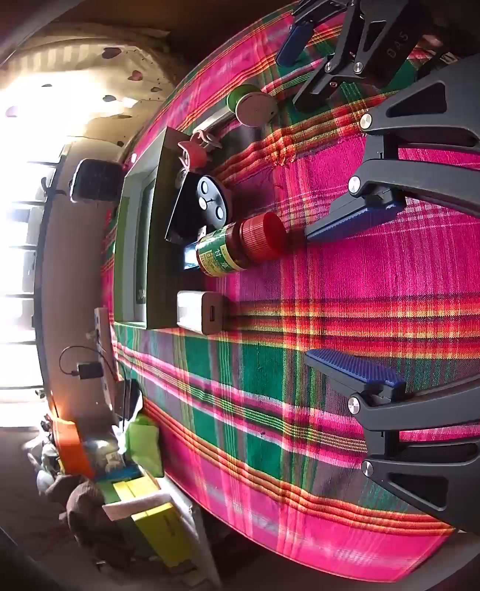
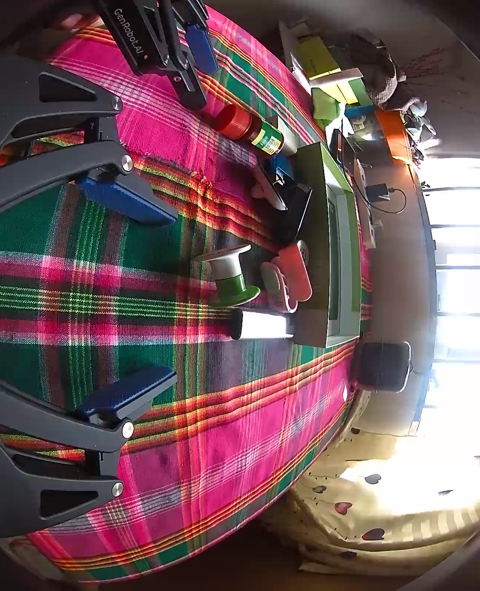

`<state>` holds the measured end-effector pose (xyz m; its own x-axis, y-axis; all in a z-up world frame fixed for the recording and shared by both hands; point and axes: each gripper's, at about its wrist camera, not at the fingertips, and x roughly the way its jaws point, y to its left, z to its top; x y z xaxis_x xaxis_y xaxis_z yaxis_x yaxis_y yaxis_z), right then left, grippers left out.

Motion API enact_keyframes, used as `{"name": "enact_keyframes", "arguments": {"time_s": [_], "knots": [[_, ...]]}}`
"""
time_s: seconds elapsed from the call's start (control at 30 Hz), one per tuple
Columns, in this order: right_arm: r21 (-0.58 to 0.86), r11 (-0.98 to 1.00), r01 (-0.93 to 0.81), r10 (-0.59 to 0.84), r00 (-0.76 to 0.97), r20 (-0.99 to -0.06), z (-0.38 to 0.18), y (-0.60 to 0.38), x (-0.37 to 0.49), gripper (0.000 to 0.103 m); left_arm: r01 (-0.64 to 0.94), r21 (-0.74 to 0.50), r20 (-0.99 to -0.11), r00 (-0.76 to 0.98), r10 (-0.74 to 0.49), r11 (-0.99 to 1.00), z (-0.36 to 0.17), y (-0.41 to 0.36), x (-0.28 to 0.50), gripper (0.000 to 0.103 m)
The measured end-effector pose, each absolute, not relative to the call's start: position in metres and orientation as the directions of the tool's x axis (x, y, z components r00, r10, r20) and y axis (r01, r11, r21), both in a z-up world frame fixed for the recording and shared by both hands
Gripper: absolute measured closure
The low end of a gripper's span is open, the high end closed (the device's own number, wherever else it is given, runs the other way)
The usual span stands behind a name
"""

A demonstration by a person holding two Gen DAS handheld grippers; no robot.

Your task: Organize rigid objects

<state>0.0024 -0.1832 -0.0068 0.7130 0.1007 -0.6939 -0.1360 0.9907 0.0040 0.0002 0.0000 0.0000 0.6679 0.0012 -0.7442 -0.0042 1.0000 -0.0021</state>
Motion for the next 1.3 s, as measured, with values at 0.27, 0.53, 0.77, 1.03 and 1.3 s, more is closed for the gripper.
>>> {"name": "enact_keyframes", "arguments": {"time_s": [0.27, 0.53, 0.77, 1.03, 1.3], "knots": [[0.005, 0.991, -0.135, 0.101, 0.713, -0.694, -0.0064, -0.1834, 0.0021, 0.025, -0.004, -0.003, -0.737, 0.676, 0.001, 1.0, -0.0004, -0.001, -0.001, 0.044], [0.006, 0.99, -0.139, 0.105, 0.716, -0.691, -0.0063, -0.1839, 0.0015, 0.025, -0.001, 0.002, -0.731, 0.682, 0.002, 1.0, 0.0022, 0.0003, -0.0023, 0.044], [0.007, 0.99, -0.138, 0.104, 0.715, -0.691, -0.0065, -0.1843, 0.0014, 0.025, -0.003, 0.0, -0.729, 0.685, 0.002, 1.0, 0.0039, -0.0005, -0.0034, 0.044], [0.007, 0.99, -0.138, 0.104, 0.716, -0.69, -0.0065, -0.1836, 0.0007, 0.025, -0.003, 0.002, -0.726, 0.688, 0.003, 1.0, 0.004, -0.0007, -0.0045, 0.044], [0.006, 0.99, -0.14, 0.106, 0.717, -0.689, -0.0064, -0.1837, 0.0005, 0.025, -0.003, 0.002, -0.723, 0.691, 0.003, 1.0, 0.003, -0.0007, -0.0055, 0.044]]}}
